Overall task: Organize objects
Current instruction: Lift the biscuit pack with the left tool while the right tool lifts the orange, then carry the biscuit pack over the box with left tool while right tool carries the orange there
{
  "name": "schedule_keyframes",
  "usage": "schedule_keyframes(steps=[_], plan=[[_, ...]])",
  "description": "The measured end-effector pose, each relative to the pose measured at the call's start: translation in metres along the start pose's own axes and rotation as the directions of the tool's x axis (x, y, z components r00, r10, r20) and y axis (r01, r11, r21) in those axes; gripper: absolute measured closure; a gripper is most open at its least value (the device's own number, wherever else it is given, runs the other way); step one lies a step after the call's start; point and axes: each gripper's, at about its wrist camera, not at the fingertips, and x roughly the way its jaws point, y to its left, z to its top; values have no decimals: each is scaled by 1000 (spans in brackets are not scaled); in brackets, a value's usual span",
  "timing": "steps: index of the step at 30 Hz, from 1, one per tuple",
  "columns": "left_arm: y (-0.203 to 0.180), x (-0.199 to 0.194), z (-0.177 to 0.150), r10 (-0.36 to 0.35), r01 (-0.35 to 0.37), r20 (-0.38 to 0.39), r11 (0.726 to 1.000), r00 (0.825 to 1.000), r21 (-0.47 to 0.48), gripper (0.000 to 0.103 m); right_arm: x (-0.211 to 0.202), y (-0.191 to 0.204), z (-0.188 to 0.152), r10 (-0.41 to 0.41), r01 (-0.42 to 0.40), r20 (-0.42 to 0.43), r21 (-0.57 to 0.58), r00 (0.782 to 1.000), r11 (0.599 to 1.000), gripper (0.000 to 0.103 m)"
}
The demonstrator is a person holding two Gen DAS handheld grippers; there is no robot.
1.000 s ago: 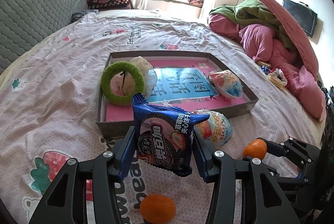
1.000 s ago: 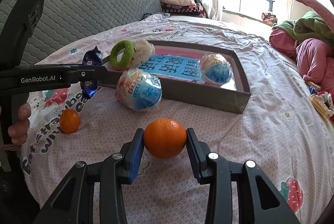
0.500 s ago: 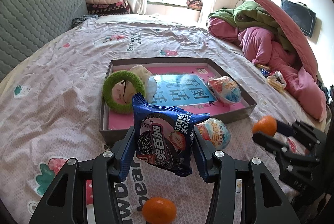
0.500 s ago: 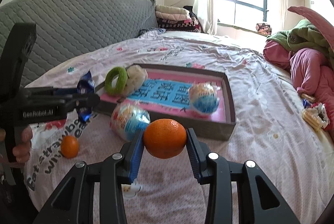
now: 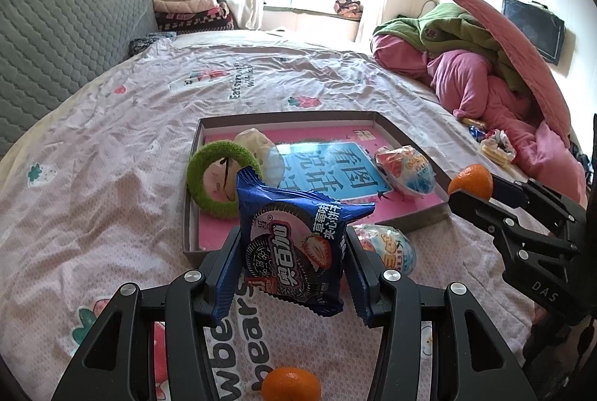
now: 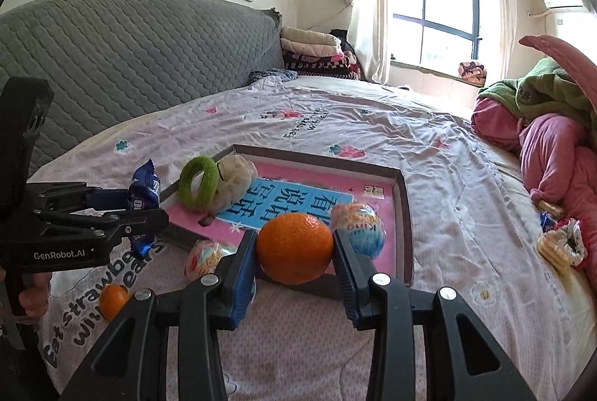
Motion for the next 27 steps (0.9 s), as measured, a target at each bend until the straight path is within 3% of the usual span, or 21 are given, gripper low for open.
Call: schedule_keyframes(steps=[10,27], plan=[[8,7,10,11,-11,-6,1000,1000,-2,51,7,0,13,-6,7,21,-28,1000,1000,63],[28,5,41,36,-35,51,999,998,-15,51,16,1,30,-6,10,79,-61,997,998,63]])
